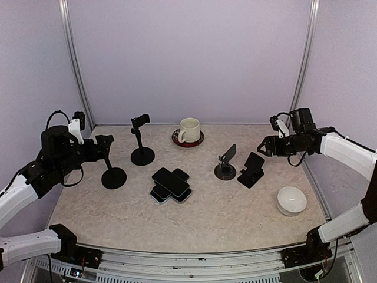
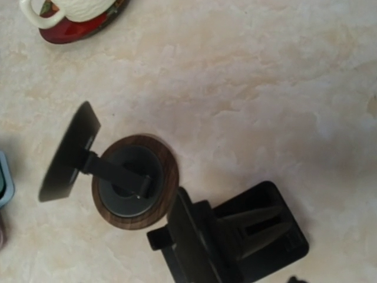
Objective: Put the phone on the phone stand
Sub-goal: Pick up the phone stand at the center of the board.
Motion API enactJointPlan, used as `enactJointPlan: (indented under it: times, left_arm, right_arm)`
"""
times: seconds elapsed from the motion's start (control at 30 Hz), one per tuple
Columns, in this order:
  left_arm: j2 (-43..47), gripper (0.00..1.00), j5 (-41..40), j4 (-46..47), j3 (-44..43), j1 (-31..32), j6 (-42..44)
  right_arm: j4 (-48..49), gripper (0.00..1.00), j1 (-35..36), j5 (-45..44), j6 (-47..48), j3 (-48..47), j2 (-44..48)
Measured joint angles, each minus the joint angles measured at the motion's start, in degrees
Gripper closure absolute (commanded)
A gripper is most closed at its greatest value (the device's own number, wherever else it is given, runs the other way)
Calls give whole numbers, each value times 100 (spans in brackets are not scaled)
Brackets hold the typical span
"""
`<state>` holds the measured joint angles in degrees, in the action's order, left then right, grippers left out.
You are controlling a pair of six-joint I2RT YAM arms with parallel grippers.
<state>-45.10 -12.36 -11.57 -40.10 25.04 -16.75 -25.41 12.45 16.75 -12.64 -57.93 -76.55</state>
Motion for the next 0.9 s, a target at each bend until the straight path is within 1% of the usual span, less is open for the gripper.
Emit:
enactJointPlan:
  times: [0.3, 0.63, 0.8, 0.9]
  left_arm:
    - [-46, 1, 55, 59, 0, -120, -26]
    - [-114, 1, 173, 85, 9, -221, -98]
    - [-142, 1, 227, 87, 26, -262, -105]
    - [-144, 1, 267, 87, 26, -262, -105]
  right_arm:
    - [136, 48, 15, 7, 120, 184, -310]
    - [304, 52, 15, 212, 254, 369, -435]
    - [435, 63, 15, 334, 295, 463, -503]
    - [501, 66, 15, 385, 315, 503, -551]
